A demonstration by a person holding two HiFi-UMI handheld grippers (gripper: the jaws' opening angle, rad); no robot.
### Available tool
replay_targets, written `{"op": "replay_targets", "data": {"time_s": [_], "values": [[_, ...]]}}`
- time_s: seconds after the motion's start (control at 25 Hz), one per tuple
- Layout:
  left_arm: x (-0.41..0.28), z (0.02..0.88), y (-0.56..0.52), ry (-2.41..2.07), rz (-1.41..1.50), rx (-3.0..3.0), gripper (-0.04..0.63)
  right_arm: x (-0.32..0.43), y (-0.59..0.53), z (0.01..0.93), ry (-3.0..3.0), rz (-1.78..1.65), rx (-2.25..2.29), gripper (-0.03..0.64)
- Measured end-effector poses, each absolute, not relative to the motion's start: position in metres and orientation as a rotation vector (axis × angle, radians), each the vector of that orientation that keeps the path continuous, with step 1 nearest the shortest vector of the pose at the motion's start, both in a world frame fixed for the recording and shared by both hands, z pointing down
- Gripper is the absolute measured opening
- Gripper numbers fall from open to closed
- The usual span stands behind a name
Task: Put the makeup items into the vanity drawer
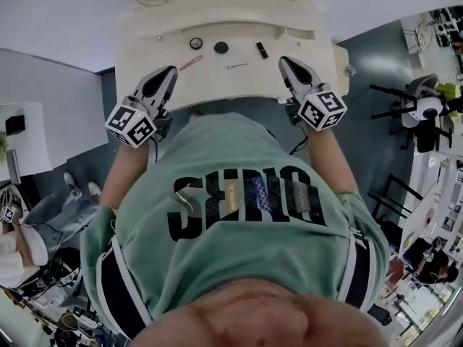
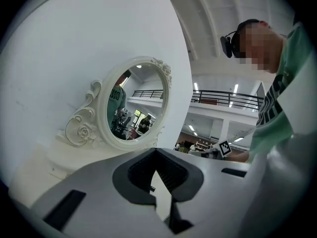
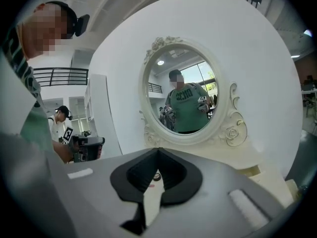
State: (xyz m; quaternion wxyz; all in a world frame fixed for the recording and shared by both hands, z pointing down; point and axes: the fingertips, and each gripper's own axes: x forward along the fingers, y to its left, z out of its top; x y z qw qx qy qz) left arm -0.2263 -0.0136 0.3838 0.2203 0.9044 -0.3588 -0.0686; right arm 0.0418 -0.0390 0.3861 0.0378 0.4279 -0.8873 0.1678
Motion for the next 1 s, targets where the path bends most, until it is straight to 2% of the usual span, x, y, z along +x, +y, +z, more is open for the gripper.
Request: {"op": "replay_targets", "data": {"time_s": [0.28, 0.6, 0.84, 1.0], "values": [[-0.218, 0.410, -0.051, -1.077, -0.205, 2.421, 0.000, 0.053, -0.083, 0.427, -2.637, 0.590, 1.200, 0.020], [-0.171, 0.421, -0.070, -1.181, -0.218, 2.363, 0.000, 0.083, -0.132, 0.524, -2.364, 0.736, 0.969, 0.081], [-0.153, 0.457, -0.092, -1.175, -0.080, 2.362, -0.002, 0.080, -0.146, 0.621, -2.122, 0.802, 0.916, 0.104], [-0.144, 0.485, -0.103, -1.131, 0.001, 2.346, -0.002, 0.084, -0.150, 0.655, -2.024, 0.810, 0.930, 0.127]]}}
